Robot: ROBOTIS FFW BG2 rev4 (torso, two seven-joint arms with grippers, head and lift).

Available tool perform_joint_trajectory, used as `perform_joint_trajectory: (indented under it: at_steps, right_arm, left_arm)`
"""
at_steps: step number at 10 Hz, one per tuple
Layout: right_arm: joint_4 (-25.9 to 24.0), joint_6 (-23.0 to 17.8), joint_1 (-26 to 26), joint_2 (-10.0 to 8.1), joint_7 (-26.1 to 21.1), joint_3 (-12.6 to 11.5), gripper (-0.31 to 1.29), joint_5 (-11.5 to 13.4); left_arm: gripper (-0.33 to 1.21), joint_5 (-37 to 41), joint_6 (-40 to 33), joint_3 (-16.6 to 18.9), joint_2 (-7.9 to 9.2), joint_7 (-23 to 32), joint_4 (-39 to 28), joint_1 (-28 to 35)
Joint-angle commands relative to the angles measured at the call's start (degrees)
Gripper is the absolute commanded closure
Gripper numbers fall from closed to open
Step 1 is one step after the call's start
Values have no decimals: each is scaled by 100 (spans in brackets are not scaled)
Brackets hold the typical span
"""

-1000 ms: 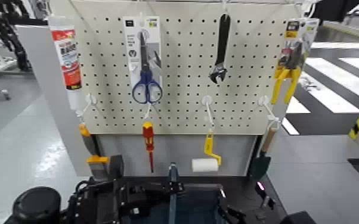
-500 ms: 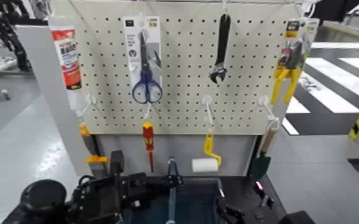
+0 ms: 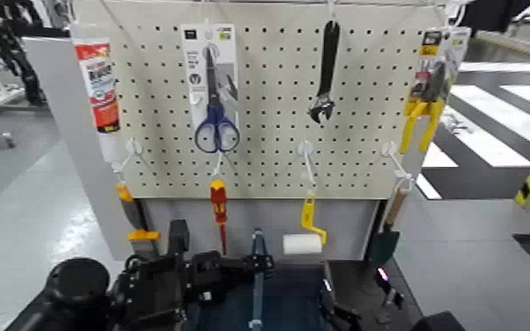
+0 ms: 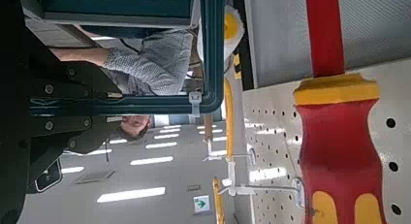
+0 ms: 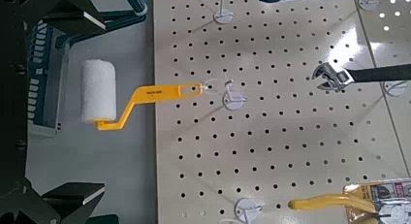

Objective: Place the crate on the table.

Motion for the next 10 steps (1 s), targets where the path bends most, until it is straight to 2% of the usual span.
perform_joint_trajectory:
  at_steps: [1, 3, 5, 7, 8, 10]
  right_arm:
    - [9, -1, -8, 0, 0, 7, 15, -8]
    - [9, -1, -8, 0, 0, 7, 15, -8]
    - [18, -10, -8, 0, 0, 7, 15, -17]
    - [26, -10, -17, 0, 0, 7, 15, -26]
    - [35, -19, -26, -9, 0, 16, 15, -35]
    - [44, -19, -26, -18, 0, 7, 15, -43]
  left_arm:
    - [117, -5, -27, -59, -20, -74, 158, -68]
    - [116, -5, -71, -68, -29, -100, 211, -94]
    - [102, -5, -124, -68, -29, -144, 281, -103]
    - [51, -5, -230, -86, -29, -214, 290, -138]
    - [36, -5, -238, -95, -20, -232, 299, -147]
    - [17, -5, -309, -121, -29, -249, 290, -147]
